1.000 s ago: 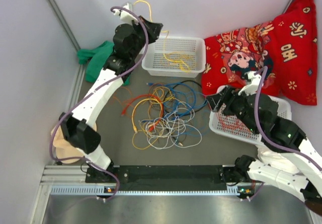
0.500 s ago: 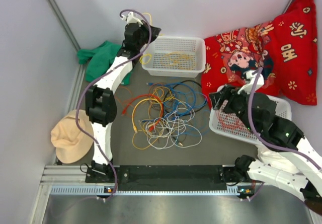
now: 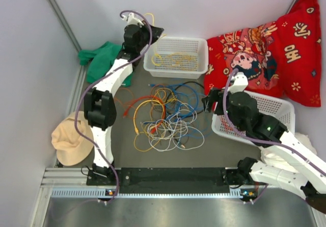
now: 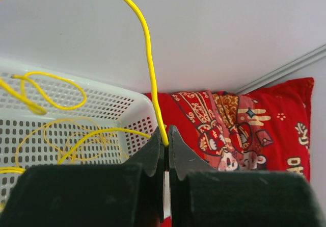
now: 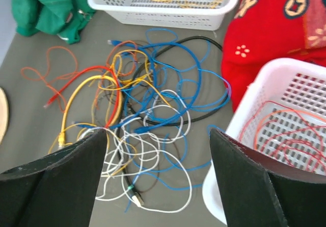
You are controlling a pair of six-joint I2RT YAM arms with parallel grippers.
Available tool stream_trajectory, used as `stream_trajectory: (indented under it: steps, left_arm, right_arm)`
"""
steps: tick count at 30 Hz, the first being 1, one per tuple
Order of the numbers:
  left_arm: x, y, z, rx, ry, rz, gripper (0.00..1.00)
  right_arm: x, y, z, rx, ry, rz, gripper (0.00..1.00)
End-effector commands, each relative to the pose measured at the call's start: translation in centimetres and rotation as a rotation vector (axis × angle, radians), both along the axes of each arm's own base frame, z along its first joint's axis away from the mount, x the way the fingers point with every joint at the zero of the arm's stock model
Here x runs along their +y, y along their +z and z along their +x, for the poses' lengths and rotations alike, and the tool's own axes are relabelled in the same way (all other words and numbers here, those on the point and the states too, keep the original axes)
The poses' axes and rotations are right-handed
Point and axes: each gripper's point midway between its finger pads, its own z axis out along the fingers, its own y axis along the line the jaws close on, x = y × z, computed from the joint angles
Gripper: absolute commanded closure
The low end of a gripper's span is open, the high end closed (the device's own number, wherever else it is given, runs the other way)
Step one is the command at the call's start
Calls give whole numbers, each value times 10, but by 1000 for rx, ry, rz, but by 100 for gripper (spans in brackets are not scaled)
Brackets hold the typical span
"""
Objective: Untangle the cables
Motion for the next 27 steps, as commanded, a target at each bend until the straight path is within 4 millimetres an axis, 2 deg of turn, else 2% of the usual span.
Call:
stream_trajectory:
  steps: [1, 2, 3, 4, 5, 6, 7, 8, 11, 12, 14, 16, 21, 22, 23, 24, 25, 27]
  left_arm:
    - [17, 139, -74, -220, -8, -66, 100]
    - [22, 160, -95, -248, -9, -73, 100]
    - [24, 169, -107, -255, -10, -78, 100]
    - [22, 174, -118, -248, -24, -83, 100]
    - [25, 191, -139, -269, -34, -94, 100]
    - [26, 198, -150, -271, -43, -104, 100]
    - [23, 204, -161, -275, -57, -108, 100]
    - [26, 213, -177, -277, -66, -106, 100]
    - [28, 231, -211, -295, -94, -112, 100]
    - [28, 232, -219, -285, -105, -114, 100]
    - [32, 243, -238, -302, -114, -120, 100]
    - [34, 247, -249, -307, -124, -124, 100]
    - [37, 254, -276, -324, -152, -144, 100]
    - [37, 255, -278, -326, -153, -145, 100]
    - [39, 256, -285, -332, -155, -145, 100]
    - [40, 256, -287, -334, -153, -144, 100]
    - [41, 250, -287, -312, -148, -138, 100]
    - [43, 251, -294, -316, -149, -141, 100]
  right_arm:
    - [25, 15, 5, -76, 80, 97, 17]
    - [30, 9, 6, -78, 95, 106, 17]
    - [36, 9, 6, -89, 116, 116, 17]
    - [48, 22, 7, -133, 164, 172, 16]
    - [55, 18, 8, -133, 185, 175, 16]
    - [61, 21, 9, -141, 203, 194, 16]
    - [73, 34, 7, -173, 257, 242, 17]
    - [83, 31, 9, -170, 284, 242, 17]
    - [100, 41, 12, -191, 329, 302, 17]
    - [106, 33, 15, -163, 329, 298, 17]
    - [114, 46, 18, -195, 342, 351, 17]
    - [120, 50, 19, -192, 348, 390, 17]
    - [134, 87, 19, -248, 387, 520, 16]
    - [142, 87, 17, -234, 419, 526, 16]
    - [148, 98, 13, -243, 445, 539, 16]
    - [152, 101, 11, -250, 461, 525, 16]
    - [160, 94, 10, -225, 474, 493, 16]
    - [171, 102, 0, -231, 520, 475, 16]
